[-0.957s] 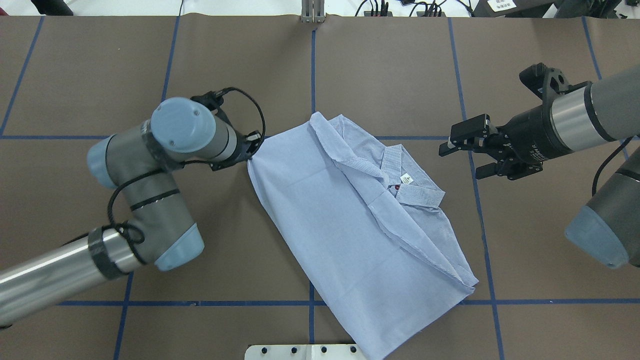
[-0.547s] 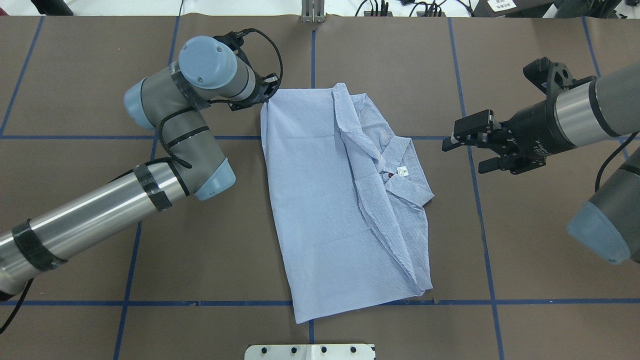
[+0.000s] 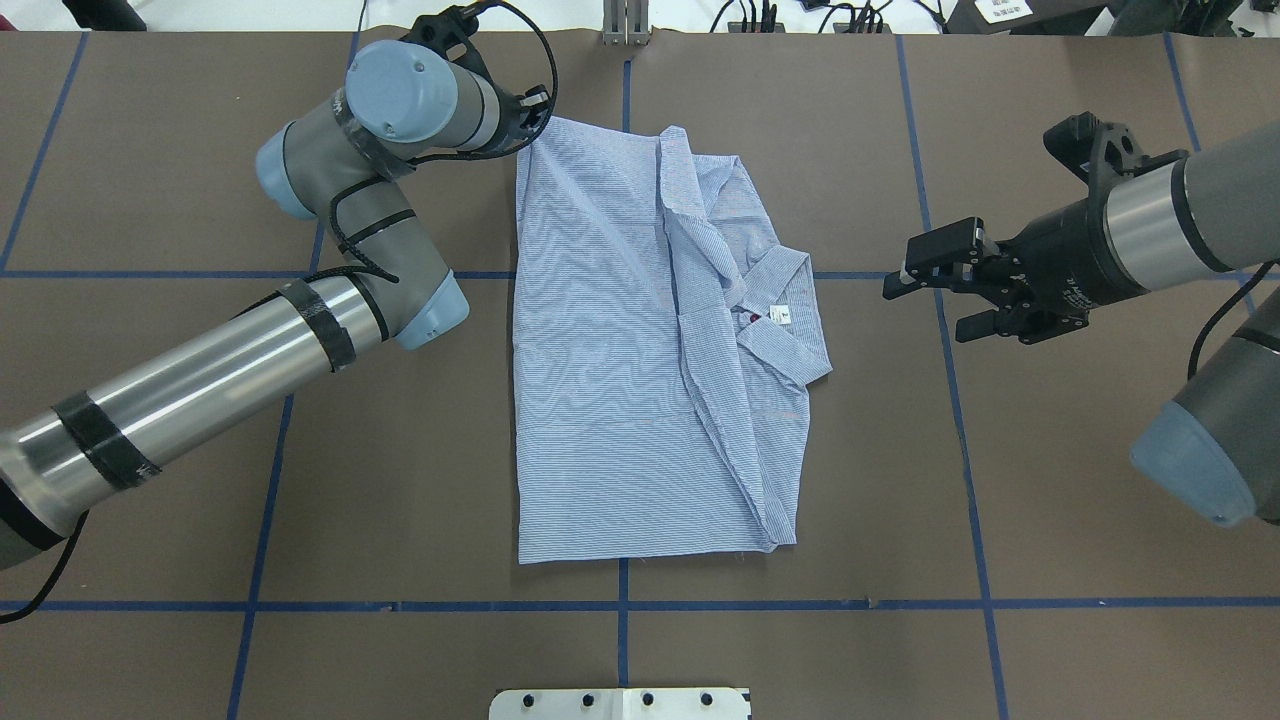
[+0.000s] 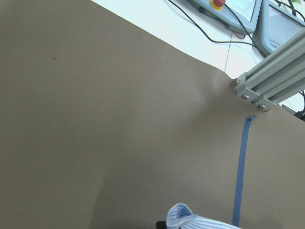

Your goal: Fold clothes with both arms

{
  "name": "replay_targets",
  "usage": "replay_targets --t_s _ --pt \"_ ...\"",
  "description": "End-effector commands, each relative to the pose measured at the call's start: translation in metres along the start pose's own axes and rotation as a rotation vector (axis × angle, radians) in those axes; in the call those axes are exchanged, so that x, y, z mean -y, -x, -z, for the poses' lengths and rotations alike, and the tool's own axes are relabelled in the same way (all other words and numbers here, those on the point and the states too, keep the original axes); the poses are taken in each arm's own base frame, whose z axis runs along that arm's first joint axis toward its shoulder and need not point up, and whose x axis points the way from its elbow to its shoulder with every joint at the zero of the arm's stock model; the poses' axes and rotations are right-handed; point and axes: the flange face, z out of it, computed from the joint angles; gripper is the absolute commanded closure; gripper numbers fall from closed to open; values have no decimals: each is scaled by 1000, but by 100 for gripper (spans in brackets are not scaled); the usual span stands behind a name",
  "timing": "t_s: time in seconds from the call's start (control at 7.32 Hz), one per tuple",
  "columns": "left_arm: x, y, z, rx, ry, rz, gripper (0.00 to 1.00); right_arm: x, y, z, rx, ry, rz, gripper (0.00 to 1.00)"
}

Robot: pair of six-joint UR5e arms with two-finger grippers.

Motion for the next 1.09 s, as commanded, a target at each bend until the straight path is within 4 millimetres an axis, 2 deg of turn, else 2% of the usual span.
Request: replay_targets --t_s 0.0,0.14,0.27,0.41,0.55,0.68,0.82,0.96 --pt "3 -2 3 -18 -7 -4 0 1 14 -10 3 -36 47 0" --pt "15 -4 12 -23 -7 -1 0 -5 24 -24 0 -47 64 0" --pt "21 12 29 -20 48 0 0 -9 35 -45 -18 -57 78 0" --pt "18 36 54 -8 135 1 0 -12 50 -63 -67 -49 149 0" --pt "12 62 84 0 144 -9 0 -20 73 -83 -142 -69 208 0" --pt "5 71 122 36 153 -68 0 -30 99 -114 -225 -103 279 0" --pt "0 75 156 70 161 -121 0 -28 121 -144 -285 -115 338 0" --pt "-4 87 176 76 163 -124 0 -20 138 -186 -338 -119 391 0"
